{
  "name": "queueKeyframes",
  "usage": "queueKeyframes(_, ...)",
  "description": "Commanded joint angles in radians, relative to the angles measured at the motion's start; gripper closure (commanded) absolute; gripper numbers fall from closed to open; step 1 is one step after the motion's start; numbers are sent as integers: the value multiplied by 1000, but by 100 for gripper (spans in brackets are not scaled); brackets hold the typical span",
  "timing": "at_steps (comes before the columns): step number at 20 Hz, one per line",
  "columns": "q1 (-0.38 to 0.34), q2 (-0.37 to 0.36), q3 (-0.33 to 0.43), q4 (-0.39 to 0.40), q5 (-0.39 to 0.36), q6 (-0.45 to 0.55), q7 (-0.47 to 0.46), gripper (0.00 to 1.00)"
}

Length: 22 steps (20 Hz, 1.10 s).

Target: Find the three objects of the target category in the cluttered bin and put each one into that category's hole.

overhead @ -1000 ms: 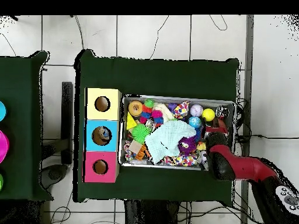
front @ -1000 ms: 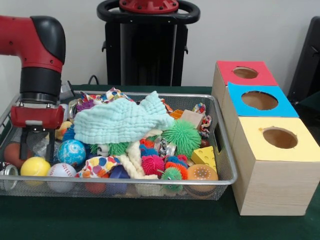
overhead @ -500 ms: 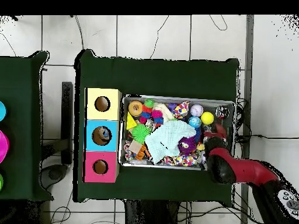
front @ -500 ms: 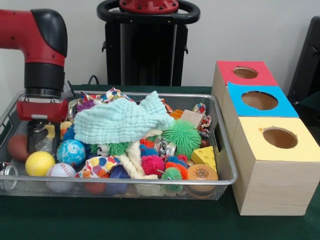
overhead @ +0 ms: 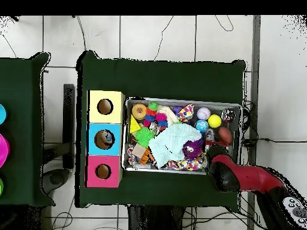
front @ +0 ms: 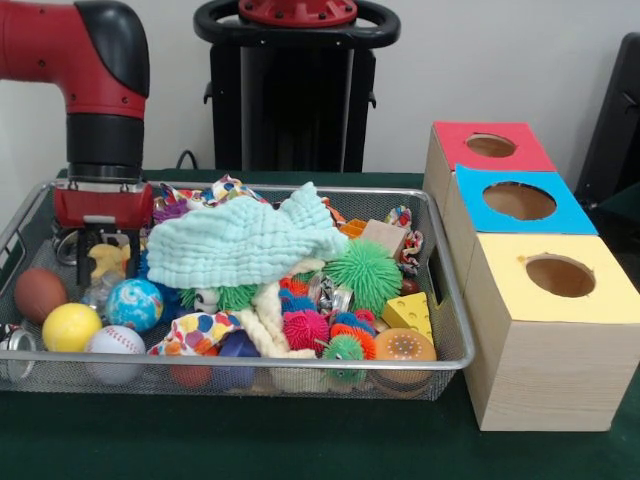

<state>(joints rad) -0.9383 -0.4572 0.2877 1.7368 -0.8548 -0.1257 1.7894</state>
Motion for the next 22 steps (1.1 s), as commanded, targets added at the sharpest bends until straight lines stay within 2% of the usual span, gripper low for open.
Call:
queueKeyframes(1, -26, 64, 32, -3, -7, 76, 72, 0)
queueKeyframes(7, -22, 90, 27, -64, -59, 27, 44, 0)
queueKeyframes(10, -52, 100, 68, -73, -105, -4, 29, 0)
queueKeyframes(16, -110, 158, 146, -89, -150, 42, 10, 0)
queueKeyframes(22, -81, 156, 102, -109, -148, 21, 25, 0)
